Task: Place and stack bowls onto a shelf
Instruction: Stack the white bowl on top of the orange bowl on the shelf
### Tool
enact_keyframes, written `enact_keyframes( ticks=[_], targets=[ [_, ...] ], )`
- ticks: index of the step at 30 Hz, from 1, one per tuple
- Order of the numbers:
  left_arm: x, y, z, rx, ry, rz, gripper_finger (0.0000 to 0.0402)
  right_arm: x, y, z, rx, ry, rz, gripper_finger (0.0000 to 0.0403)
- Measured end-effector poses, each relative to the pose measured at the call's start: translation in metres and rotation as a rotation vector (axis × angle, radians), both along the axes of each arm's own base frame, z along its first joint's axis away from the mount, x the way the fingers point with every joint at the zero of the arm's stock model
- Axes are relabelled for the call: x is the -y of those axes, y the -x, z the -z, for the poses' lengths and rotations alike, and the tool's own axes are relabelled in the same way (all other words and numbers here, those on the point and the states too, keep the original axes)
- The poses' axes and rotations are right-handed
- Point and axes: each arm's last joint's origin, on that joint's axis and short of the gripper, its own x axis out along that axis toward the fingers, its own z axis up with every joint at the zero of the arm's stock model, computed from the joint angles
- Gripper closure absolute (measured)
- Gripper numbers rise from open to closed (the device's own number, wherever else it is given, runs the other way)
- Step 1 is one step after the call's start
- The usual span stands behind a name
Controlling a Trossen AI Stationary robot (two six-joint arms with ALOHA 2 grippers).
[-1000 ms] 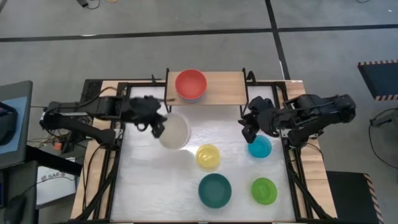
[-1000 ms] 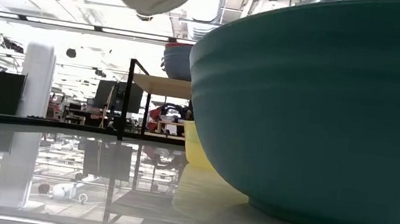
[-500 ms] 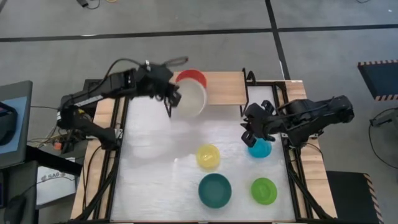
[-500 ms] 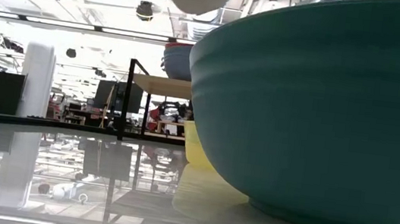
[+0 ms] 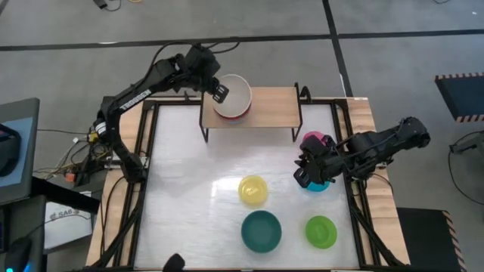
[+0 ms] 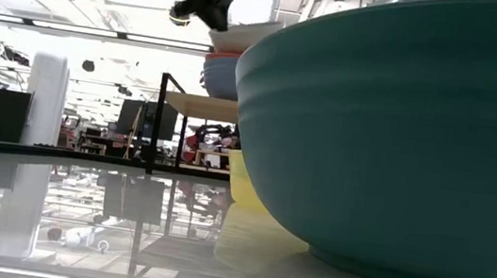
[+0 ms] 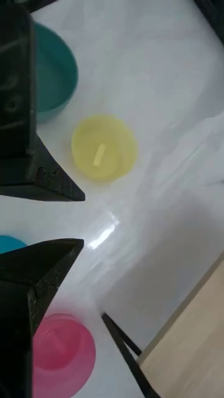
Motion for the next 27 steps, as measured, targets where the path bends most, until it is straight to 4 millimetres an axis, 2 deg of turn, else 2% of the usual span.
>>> enact_keyframes(
  ticks=[4,10,15,18,27],
  targets=[
    [-0.01,0.005,0.003,-0.015,0.011,0.005,0.0401,0.0,0.0,0.0,0.011,-0.014,0.019,0.0271],
    [-0.015,0.008,0.004,-0.024,0.017,0.038,0.0401,0.007,-0.005,-0.001,0.04,-0.029,0.063,0.0271],
    [-0.013,0.004,0.023,-0.105,0.034,0.133,0.0401,0.016,-0.012,-0.003,0.08,-0.027,0.089,0.0271],
    [-0.014,0.003,0.023,-0.099,0.026,0.121,0.0398,0.02,-0.014,-0.004,0.091,-0.036,0.104,0.0271],
    [-0.022,0.011,0.023,-0.128,0.009,0.098,0.0326,0.023,-0.015,-0.004,0.091,-0.042,0.107,0.0271]
  ],
)
